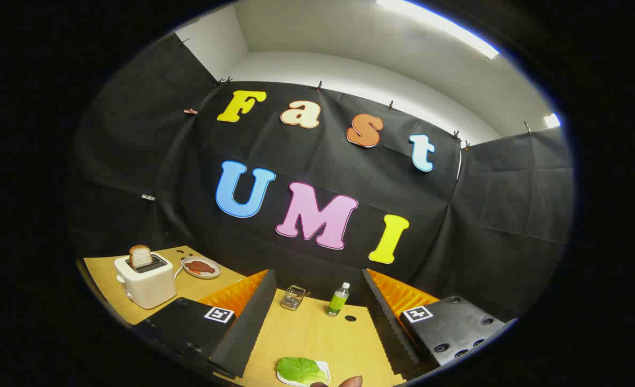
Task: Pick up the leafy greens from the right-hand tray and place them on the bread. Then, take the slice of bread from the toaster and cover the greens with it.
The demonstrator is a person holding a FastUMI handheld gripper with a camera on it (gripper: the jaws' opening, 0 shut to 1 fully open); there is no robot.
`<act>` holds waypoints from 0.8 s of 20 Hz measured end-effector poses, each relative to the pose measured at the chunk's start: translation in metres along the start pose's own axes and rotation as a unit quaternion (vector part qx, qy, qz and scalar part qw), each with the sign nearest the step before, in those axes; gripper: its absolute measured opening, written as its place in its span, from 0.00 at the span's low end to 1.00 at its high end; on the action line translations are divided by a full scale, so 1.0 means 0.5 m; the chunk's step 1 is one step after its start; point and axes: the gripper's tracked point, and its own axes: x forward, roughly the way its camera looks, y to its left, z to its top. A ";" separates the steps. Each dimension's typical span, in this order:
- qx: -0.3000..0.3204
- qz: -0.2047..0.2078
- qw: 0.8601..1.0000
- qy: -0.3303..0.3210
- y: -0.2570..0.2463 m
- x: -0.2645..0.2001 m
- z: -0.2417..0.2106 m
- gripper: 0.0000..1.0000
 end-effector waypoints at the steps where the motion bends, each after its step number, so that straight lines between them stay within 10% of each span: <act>1: -0.001 0.001 1.000 -0.001 0.002 -0.003 0.002 0.97; 16: -0.007 -0.005 1.000 -0.002 -0.023 -0.015 -0.002 0.97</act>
